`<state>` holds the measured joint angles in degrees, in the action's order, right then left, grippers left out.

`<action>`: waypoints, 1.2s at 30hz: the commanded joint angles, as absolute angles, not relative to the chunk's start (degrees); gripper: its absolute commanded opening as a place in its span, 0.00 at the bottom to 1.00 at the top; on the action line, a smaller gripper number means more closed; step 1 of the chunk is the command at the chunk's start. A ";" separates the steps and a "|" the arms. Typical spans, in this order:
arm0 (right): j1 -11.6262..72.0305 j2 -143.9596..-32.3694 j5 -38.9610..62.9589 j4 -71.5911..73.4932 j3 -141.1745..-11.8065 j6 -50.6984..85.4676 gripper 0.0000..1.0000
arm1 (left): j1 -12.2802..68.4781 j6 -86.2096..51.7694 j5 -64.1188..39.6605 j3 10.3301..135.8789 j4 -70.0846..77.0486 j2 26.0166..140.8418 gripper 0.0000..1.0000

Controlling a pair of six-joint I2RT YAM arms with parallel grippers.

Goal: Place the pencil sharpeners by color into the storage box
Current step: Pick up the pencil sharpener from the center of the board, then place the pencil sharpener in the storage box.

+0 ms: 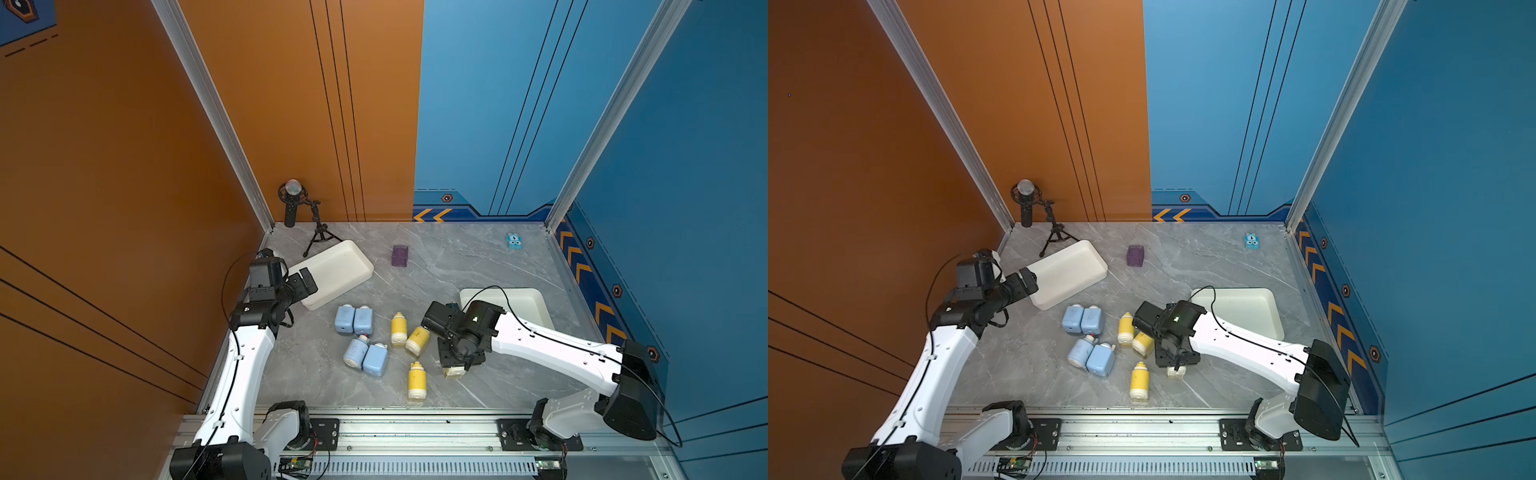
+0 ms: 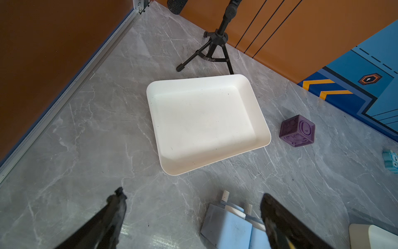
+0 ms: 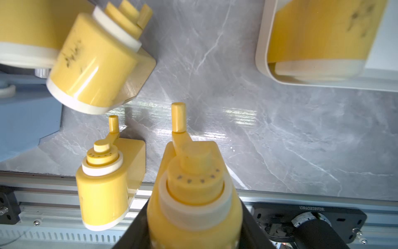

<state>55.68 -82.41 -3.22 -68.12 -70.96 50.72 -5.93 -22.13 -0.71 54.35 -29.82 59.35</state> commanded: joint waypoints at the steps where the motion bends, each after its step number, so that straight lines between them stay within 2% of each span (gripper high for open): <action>1: 51.68 -79.57 -5.28 -75.73 -75.62 41.72 0.32 | -5.99 -21.90 -1.77 53.75 -30.39 58.71 0.98; 10: 35.85 -79.79 -6.06 -83.57 -85.57 26.34 0.32 | -5.95 -22.04 -2.03 53.74 -30.43 58.55 0.98; 21: 22.41 -83.70 -7.19 -80.88 -84.24 16.21 0.30 | -5.79 -21.97 -2.03 53.71 -30.42 59.02 0.98; 36: 16.67 -92.19 -8.79 -76.18 -81.63 13.22 0.31 | -5.86 -21.98 -2.61 53.88 -30.41 59.02 0.98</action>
